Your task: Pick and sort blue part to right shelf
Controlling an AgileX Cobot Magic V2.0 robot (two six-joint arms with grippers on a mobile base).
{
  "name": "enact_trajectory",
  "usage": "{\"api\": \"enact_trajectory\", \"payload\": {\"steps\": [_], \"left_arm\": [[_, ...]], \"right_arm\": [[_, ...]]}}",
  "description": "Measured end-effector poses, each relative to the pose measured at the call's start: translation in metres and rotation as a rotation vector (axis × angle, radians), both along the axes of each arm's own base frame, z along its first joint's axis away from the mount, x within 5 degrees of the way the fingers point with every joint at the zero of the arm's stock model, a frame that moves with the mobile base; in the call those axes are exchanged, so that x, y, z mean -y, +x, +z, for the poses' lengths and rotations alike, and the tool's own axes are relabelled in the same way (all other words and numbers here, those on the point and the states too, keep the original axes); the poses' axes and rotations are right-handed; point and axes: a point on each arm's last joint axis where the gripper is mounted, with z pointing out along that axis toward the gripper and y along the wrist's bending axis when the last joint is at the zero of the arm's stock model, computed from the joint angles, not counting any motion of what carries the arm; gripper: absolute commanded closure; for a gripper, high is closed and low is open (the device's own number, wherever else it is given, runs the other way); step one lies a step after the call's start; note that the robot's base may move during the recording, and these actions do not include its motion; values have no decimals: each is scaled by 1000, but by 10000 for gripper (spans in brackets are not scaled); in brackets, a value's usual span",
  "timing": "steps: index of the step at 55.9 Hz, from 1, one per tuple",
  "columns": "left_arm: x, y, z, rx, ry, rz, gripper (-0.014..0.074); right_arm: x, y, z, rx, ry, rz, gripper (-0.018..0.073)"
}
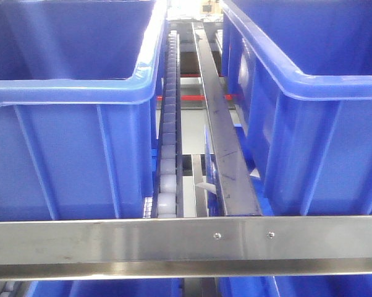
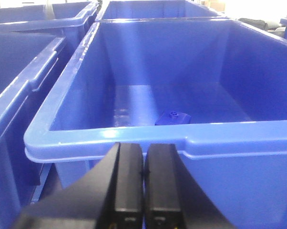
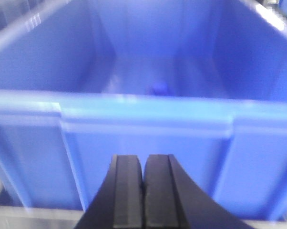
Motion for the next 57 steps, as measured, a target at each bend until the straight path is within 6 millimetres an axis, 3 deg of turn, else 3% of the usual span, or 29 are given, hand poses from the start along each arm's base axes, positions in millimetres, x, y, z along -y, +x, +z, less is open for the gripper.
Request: {"api": "enact_trajectory", "payload": {"steps": [57], "left_arm": [[0, 0, 0, 0, 0, 0, 472]], "right_arm": [[0, 0, 5, 57, 16, -5, 523]]}}
